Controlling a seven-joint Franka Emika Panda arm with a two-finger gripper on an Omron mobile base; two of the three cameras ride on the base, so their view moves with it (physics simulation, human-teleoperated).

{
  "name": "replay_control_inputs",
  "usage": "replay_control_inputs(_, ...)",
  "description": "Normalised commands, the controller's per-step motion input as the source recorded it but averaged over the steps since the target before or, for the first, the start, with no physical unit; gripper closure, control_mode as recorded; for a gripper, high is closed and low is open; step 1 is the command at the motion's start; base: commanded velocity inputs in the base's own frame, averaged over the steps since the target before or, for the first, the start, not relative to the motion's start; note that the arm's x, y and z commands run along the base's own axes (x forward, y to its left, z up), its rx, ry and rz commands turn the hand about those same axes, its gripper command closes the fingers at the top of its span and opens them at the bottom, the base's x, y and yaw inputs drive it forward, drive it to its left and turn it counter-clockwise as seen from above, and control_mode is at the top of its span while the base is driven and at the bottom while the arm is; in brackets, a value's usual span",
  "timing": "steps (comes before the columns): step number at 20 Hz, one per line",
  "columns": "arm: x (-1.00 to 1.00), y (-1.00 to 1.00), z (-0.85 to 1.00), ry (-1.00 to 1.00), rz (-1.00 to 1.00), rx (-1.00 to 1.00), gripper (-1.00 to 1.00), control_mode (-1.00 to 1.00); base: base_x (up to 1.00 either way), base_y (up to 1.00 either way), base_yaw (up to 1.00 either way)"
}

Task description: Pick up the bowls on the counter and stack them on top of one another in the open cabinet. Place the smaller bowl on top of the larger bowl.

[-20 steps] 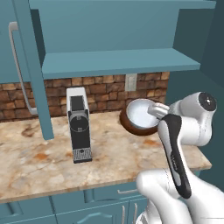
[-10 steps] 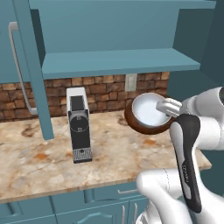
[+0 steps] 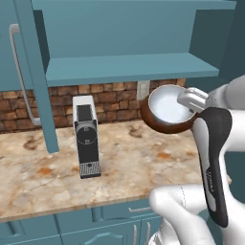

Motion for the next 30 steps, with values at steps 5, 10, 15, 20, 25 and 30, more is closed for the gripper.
replay_control_inputs(5, -0.30, 0.08, 0.62, -0.06, -0.02, 0.01, 1.00, -1.00, 0.00, 0.00, 0.00)
replay_control_inputs(10, -0.40, -0.03, 0.40, -0.14, 0.00, 0.10, 1.00, -1.00, 0.00, 0.00, 0.00)
replay_control_inputs(15, -0.07, 0.00, 0.07, -0.11, 0.00, 0.04, 1.00, -1.00, 0.00, 0.00, 0.00)
replay_control_inputs(20, -0.01, 0.00, 0.09, -0.08, -0.02, 0.12, 1.00, -1.00, 0.00, 0.00, 0.00)
replay_control_inputs(25, 0.02, 0.00, 0.11, -0.08, -0.06, 0.07, 1.00, -1.00, 0.00, 0.00, 0.00)
replay_control_inputs(30, 0.11, 0.00, 0.14, -0.06, -0.13, 0.04, 1.00, -1.00, 0.00, 0.00, 0.00)
